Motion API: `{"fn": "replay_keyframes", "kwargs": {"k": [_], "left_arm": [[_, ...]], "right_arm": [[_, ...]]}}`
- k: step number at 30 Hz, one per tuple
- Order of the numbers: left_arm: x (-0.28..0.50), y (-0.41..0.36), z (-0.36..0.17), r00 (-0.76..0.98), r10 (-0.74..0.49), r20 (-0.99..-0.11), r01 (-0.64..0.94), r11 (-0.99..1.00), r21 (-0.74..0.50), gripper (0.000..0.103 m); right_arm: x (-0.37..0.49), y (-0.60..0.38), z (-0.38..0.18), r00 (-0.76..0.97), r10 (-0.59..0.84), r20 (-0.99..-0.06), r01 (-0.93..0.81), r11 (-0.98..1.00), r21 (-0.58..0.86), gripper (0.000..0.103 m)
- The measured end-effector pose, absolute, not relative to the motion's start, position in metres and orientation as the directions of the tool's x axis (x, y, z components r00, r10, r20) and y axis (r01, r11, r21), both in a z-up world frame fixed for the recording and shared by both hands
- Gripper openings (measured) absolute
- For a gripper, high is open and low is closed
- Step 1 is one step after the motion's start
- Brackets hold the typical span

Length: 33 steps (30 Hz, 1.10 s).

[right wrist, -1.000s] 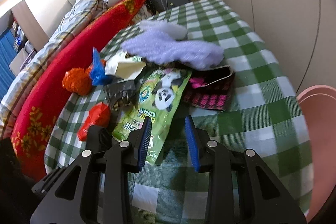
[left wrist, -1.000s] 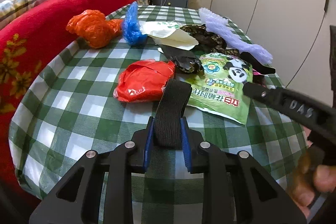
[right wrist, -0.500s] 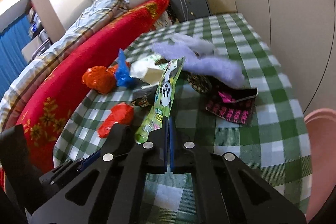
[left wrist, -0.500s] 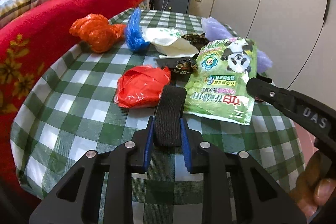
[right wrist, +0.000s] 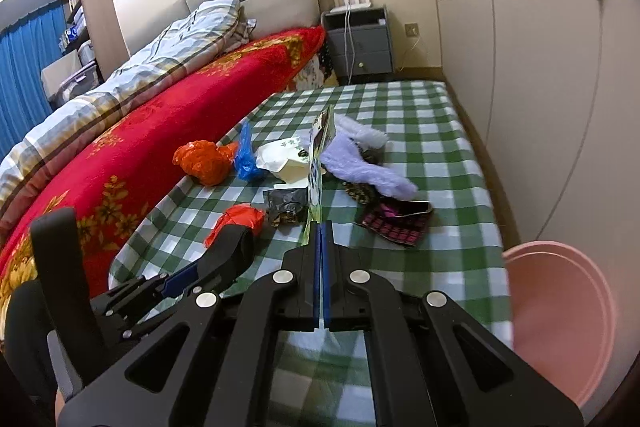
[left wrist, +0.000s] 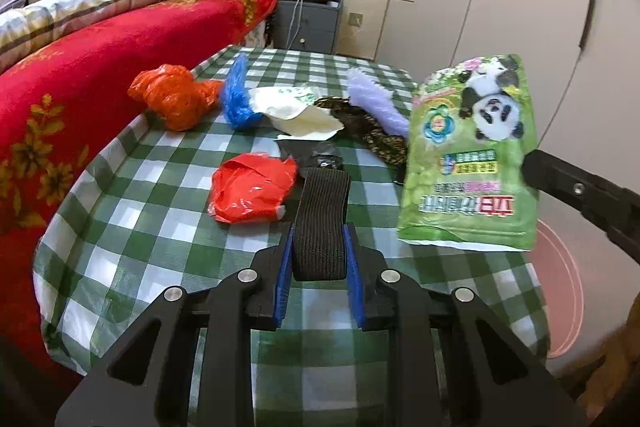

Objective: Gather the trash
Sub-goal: 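Lift the green packet with the right gripper and carry it over the pink bin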

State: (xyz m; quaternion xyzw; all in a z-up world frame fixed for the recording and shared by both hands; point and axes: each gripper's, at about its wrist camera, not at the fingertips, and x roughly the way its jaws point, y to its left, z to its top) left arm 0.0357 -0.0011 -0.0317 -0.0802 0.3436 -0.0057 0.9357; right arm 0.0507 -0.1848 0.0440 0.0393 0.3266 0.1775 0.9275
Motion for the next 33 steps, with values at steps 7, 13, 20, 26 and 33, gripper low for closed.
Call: {"fn": "replay_keyframes", "kwargs": {"k": [7, 13, 20, 26, 33], "left_arm": [[0.026, -0.014, -0.023, 0.777, -0.092, -0.623, 0.007, 0.99, -0.138, 0.024], [0.02, -0.023, -0.016, 0.784, -0.113, -0.611, 0.033, 0.99, -0.14, 0.024], [0.016, -0.045, -0.01, 0.785, -0.152, -0.6, 0.082, 0.986, -0.142, 0.024], [0.017, -0.073, -0.007, 0.78, -0.209, -0.589, 0.149, 0.977, -0.15, 0.024], [0.022, -0.11, -0.005, 0.77, -0.285, -0.572, 0.238, 0.958, -0.157, 0.024]], "right_arm": [[0.028, -0.203, 0.065, 0.76, 0.306, -0.573, -0.272, 0.951, 0.146, 0.001], [0.016, -0.219, 0.078, 0.783, 0.261, -0.565, -0.238, 0.964, 0.116, 0.001], [0.007, -0.245, 0.087, 0.806, 0.196, -0.558, -0.171, 0.98, 0.098, 0.001], [0.0, -0.275, 0.094, 0.825, 0.117, -0.552, -0.099, 0.993, 0.062, 0.001], [-0.003, -0.315, 0.1, 0.831, 0.015, -0.556, 0.001, 1.0, 0.029, 0.001]]}}
